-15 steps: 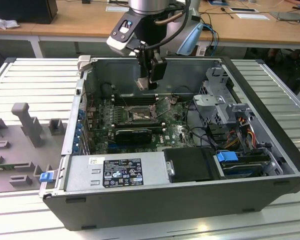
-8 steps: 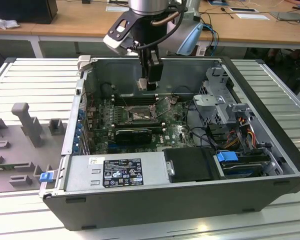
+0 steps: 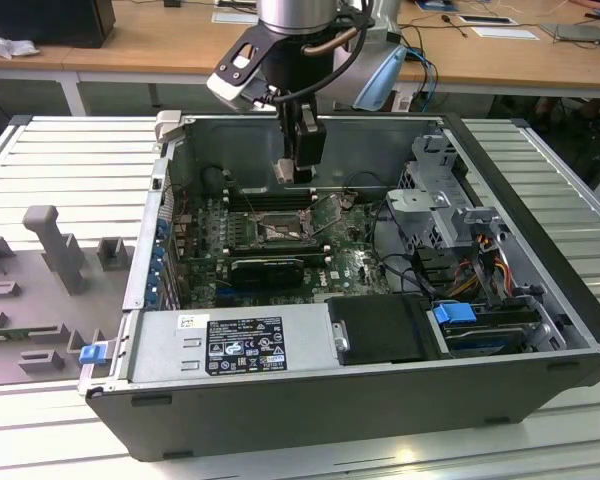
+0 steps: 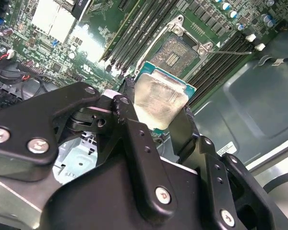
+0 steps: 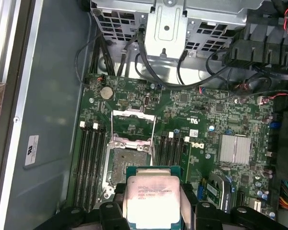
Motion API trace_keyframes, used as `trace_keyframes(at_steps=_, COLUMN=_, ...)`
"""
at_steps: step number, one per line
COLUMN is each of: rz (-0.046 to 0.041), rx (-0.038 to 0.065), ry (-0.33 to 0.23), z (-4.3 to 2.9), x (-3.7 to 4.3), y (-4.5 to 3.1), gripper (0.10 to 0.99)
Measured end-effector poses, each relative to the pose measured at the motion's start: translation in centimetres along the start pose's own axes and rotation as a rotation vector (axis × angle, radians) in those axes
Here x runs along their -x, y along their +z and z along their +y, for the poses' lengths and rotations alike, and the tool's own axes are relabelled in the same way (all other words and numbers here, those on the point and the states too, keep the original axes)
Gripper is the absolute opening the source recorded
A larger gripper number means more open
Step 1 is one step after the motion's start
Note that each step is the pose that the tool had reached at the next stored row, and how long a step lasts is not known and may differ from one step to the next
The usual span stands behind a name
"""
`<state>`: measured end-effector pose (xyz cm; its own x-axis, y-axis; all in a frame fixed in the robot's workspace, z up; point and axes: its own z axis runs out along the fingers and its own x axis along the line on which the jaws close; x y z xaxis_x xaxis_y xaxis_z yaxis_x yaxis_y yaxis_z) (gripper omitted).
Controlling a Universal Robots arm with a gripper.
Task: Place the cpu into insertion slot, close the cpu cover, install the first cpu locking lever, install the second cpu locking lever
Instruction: 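Place the cpu into insertion slot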
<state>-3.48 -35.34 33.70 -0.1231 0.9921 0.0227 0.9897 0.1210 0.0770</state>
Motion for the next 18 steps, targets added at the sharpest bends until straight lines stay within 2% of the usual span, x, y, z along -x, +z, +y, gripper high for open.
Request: trace_keyframes(at_steps=18, rz=-0.0003, rx=0.0, ry=0.002, z=-0.06, x=0.02, y=0.83, gripper=0.525)
